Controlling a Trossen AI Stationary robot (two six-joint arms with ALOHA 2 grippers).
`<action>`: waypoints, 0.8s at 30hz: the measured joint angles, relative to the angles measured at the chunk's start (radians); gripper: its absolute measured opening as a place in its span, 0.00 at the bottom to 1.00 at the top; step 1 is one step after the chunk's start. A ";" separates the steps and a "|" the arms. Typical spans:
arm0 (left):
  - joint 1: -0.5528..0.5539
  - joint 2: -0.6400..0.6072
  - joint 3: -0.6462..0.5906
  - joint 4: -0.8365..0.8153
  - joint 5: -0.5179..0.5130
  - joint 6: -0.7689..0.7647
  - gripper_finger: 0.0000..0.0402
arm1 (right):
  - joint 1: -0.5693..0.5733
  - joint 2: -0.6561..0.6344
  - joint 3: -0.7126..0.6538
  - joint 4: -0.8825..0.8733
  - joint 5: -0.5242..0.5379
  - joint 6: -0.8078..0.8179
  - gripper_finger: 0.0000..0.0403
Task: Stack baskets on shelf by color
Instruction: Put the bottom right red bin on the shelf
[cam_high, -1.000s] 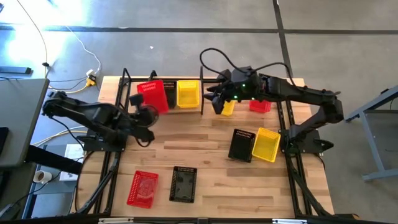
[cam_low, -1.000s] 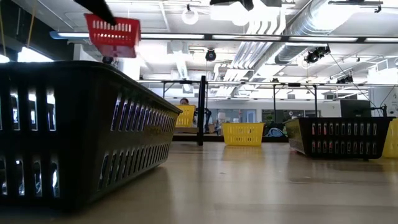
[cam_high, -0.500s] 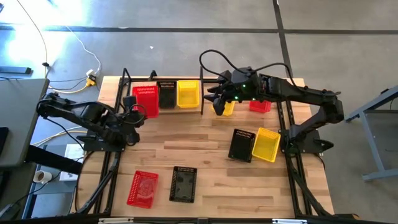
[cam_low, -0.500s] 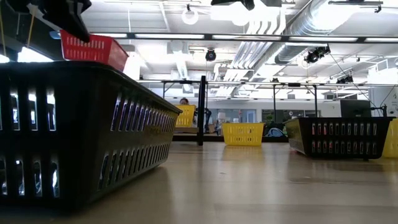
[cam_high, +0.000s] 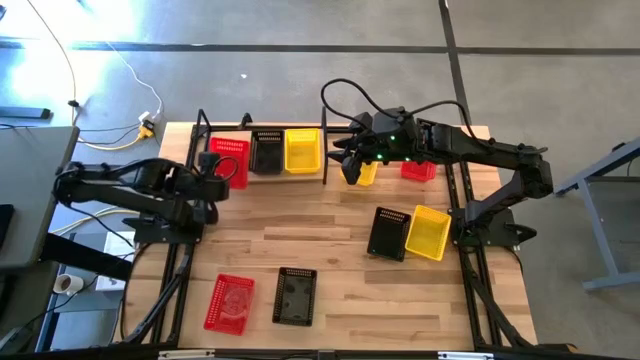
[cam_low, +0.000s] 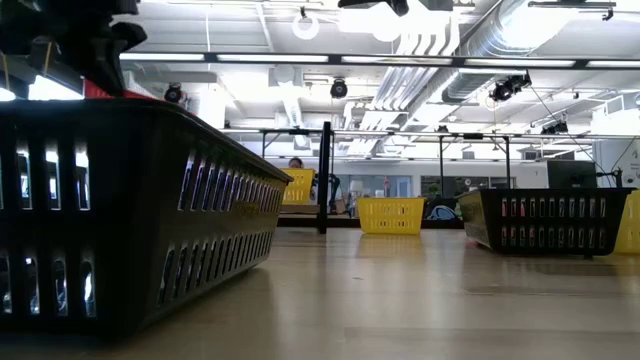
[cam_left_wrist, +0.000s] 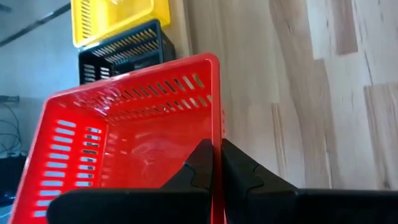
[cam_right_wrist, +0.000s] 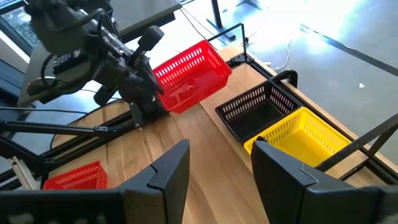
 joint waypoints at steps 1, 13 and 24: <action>0.015 -0.011 -0.010 0.005 0.012 0.009 0.00 | 0.000 0.000 0.000 0.000 0.000 0.000 0.39; 0.146 -0.123 -0.114 0.092 0.064 0.133 0.00 | -0.020 0.000 0.000 0.000 0.078 -0.014 0.39; 0.312 -0.113 -0.185 0.184 0.133 0.273 0.00 | -0.081 0.000 0.000 0.000 0.031 -0.108 0.39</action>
